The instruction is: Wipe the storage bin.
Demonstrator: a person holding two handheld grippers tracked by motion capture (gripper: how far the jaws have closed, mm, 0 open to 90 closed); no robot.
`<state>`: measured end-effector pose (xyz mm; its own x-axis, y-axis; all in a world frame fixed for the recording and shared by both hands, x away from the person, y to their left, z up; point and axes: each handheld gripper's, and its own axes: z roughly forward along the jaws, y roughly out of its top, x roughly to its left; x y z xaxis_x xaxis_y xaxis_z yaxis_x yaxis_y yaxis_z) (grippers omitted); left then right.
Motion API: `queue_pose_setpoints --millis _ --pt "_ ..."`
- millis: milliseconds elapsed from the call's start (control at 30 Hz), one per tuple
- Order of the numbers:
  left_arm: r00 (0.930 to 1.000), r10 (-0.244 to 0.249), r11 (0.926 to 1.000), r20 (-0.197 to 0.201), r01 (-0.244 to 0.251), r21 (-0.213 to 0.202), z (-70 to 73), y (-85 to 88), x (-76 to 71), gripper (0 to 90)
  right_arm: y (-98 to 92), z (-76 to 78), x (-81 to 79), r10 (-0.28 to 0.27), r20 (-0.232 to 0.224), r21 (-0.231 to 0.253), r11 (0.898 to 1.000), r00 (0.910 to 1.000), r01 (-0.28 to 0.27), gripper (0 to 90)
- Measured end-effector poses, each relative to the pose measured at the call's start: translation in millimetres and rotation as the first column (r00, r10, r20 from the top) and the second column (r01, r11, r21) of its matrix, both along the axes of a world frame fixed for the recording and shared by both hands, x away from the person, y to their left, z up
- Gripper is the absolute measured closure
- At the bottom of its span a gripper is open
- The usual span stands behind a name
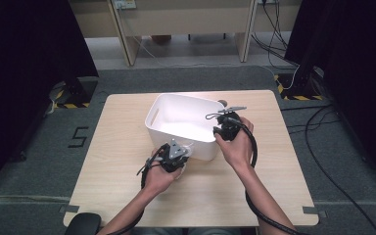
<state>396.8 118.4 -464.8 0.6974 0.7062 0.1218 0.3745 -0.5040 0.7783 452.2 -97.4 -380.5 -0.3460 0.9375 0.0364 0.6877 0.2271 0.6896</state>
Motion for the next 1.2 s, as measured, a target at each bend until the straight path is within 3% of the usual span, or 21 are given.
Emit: queue_pose_setpoints --millis 400,1200 --pt "0.9993 0.004 0.9995 0.038 -0.003 -0.031 16.7 2.1 -2.9 79.0 -0.3 -0.2 0.4 -0.002 0.002 -0.003 1.000 1.0000 0.002 66.4" --pt "0.9977 0.009 0.9992 0.067 -0.007 -0.039 28.5 2.7 -4.0 79.0 -0.8 -0.8 0.9 -0.008 -0.002 -0.005 1.000 1.0000 0.008 66.3"
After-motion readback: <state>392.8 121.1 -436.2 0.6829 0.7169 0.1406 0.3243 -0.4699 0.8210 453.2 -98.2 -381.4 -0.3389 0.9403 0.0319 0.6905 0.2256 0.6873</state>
